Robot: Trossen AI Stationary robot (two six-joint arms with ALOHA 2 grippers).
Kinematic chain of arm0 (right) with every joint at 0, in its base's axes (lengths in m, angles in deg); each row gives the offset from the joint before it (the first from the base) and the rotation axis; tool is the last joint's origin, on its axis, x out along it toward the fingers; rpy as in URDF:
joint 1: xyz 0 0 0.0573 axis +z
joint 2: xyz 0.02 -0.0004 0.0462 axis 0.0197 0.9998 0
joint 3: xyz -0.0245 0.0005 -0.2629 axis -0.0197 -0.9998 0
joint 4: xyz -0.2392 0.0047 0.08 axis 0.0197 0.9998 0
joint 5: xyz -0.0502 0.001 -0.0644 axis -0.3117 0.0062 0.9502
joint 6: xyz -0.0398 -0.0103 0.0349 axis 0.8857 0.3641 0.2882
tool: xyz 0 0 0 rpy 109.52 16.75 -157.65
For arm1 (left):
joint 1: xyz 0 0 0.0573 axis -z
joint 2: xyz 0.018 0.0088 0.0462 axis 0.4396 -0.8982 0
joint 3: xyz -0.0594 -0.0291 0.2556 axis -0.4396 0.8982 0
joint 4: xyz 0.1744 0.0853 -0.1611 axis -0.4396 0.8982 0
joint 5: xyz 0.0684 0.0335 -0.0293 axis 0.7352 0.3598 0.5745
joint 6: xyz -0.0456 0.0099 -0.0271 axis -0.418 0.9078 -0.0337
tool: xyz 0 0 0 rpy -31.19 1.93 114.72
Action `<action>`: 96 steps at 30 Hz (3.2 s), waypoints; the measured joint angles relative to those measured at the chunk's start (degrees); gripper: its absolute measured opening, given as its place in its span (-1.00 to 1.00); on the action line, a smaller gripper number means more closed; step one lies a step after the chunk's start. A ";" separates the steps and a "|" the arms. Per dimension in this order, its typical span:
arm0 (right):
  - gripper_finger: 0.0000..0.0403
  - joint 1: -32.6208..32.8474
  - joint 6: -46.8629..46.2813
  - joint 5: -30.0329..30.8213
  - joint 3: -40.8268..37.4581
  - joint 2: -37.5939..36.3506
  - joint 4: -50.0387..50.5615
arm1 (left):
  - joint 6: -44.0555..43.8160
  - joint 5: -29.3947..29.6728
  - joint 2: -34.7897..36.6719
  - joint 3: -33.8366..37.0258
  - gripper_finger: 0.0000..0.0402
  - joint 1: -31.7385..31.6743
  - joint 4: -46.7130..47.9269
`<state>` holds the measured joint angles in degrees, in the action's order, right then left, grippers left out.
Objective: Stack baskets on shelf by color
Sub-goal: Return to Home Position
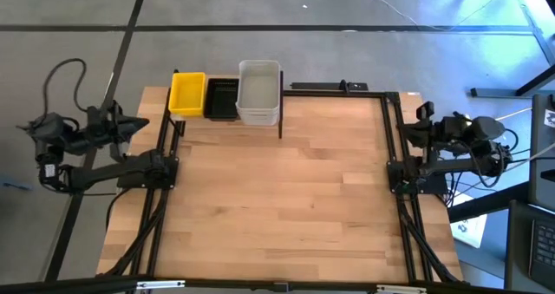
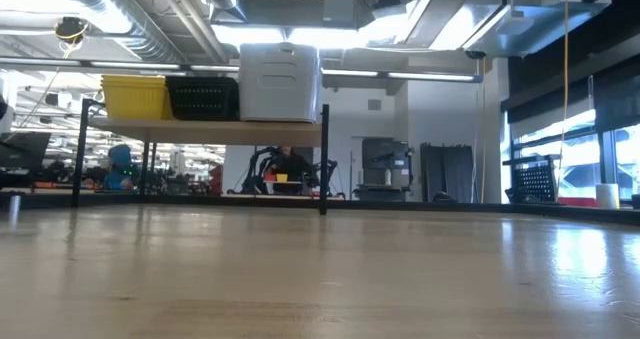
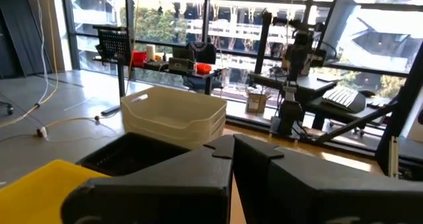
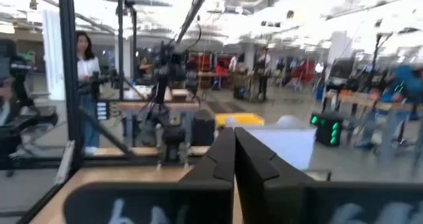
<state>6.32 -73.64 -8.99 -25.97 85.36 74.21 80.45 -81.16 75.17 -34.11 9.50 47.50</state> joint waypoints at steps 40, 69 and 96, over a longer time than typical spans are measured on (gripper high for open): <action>-1.00 -0.04 12.14 -4.50 -36.78 -0.38 -41.95 | 4.73 -4.70 -0.03 46.80 -1.00 -0.02 -40.98; -1.00 -0.09 15.60 -2.52 -36.58 -0.37 -40.16 | 6.23 -1.57 -0.51 52.93 -1.00 0.00 -42.25; -1.00 -0.09 15.60 -2.52 -36.54 -0.37 -40.16 | 6.28 -1.46 -0.52 52.95 -1.00 0.00 -42.25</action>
<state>6.23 -58.04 -11.51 -62.51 84.99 34.05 86.73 -82.63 74.64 18.84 9.50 5.25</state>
